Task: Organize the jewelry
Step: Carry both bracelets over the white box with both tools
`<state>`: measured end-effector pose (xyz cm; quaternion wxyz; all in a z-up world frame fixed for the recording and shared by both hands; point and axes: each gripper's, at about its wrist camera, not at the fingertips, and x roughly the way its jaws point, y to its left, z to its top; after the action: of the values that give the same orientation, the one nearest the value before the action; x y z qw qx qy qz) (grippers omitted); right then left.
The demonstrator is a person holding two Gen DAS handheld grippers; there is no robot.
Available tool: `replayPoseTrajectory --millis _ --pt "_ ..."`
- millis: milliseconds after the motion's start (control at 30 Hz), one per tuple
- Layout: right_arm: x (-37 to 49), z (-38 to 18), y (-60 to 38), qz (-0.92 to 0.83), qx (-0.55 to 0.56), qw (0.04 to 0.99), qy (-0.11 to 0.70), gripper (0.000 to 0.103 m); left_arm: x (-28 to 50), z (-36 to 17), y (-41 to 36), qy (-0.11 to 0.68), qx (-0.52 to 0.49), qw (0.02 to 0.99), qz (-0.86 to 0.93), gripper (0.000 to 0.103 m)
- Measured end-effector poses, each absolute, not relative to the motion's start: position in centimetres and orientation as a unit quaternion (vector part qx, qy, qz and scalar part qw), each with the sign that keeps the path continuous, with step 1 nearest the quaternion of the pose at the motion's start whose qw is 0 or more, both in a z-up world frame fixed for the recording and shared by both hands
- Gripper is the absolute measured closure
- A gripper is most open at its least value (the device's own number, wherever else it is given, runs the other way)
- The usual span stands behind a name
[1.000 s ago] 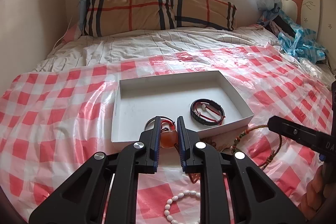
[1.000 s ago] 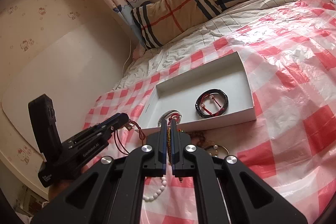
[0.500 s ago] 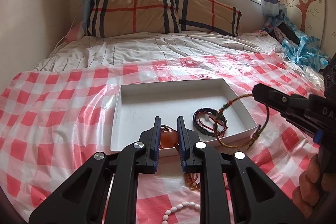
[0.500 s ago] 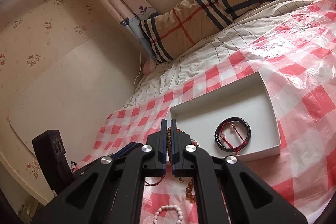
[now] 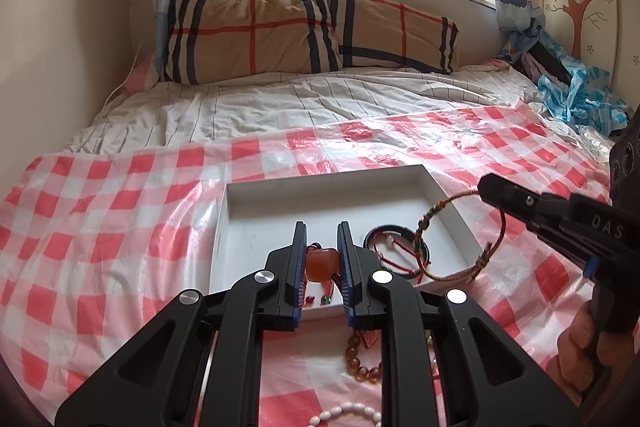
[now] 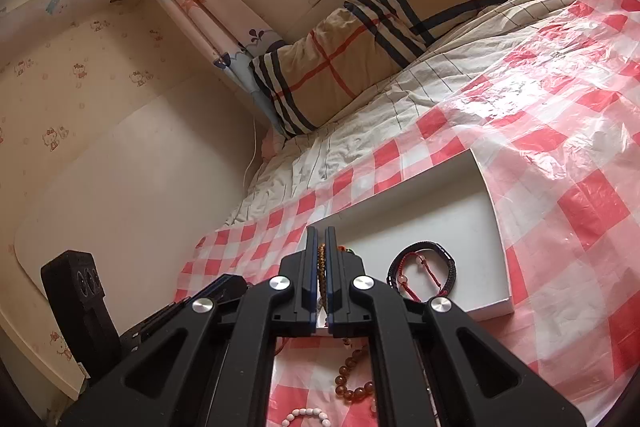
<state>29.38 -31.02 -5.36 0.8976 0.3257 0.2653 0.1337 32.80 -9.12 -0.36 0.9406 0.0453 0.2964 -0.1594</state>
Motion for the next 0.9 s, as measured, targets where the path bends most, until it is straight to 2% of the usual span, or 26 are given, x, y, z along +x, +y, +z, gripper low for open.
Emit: replayPoseTrajectory --millis 900 --pt "32.5 -7.0 -30.6 0.140 0.336 0.887 0.283 0.099 36.2 -3.0 -10.4 0.316 0.023 0.936 -0.150 0.089"
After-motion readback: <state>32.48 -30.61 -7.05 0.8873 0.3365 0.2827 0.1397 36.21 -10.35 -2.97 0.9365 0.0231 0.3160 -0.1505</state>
